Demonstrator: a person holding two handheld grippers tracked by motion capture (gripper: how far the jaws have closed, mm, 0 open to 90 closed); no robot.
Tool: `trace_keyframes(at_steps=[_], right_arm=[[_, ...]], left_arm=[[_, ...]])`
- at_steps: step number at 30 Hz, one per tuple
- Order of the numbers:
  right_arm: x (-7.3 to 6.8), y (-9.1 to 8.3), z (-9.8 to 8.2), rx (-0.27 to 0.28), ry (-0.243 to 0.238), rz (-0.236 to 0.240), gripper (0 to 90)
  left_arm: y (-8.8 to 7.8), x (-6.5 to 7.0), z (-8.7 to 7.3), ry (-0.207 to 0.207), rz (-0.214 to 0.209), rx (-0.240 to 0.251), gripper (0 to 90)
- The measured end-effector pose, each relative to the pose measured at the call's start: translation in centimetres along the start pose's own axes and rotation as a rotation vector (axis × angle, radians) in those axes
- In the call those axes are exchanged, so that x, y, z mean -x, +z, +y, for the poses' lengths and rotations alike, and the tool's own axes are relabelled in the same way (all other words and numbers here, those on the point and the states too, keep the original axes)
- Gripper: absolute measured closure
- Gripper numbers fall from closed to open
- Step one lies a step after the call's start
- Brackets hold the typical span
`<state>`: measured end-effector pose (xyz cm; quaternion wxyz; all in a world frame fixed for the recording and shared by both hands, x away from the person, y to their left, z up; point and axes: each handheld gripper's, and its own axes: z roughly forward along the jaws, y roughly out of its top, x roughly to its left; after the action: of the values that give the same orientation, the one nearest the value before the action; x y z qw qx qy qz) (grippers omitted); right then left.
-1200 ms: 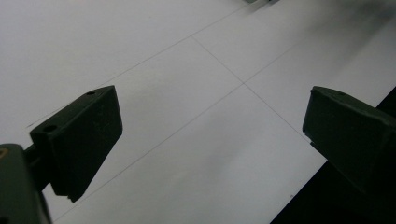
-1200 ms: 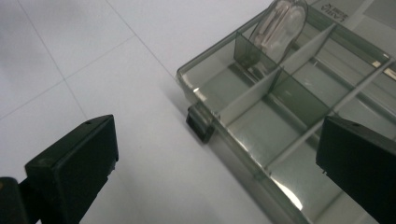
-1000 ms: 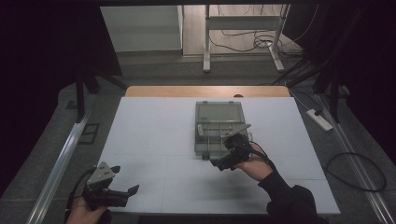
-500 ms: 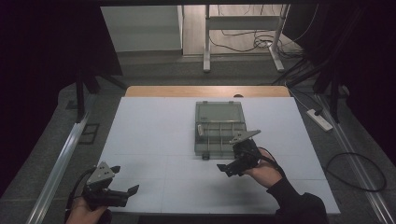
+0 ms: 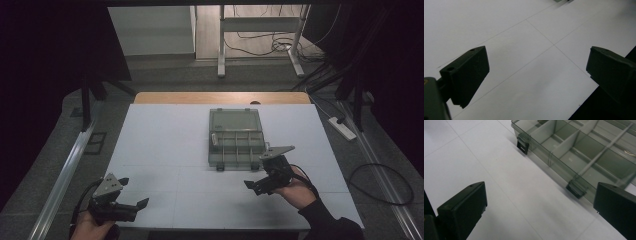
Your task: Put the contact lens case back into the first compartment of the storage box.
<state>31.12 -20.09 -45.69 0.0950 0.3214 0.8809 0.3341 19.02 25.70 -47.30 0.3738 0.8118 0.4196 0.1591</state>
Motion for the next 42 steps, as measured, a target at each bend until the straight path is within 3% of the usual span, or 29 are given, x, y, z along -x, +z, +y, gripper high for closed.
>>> trace_keyframes(at_steps=[15,42], right_arm=[[0.7,-2.2,-2.2,0.012,0.026,-0.034,0.0],[2.0,-5.8,-6.5,0.02,0.122,-0.124,0.0]], left_arm=[[0.0,0.0,0.0,-0.002,0.0,0.0,4.6],[0.0,0.0,0.0,-0.004,0.004,-0.004,4.6]])
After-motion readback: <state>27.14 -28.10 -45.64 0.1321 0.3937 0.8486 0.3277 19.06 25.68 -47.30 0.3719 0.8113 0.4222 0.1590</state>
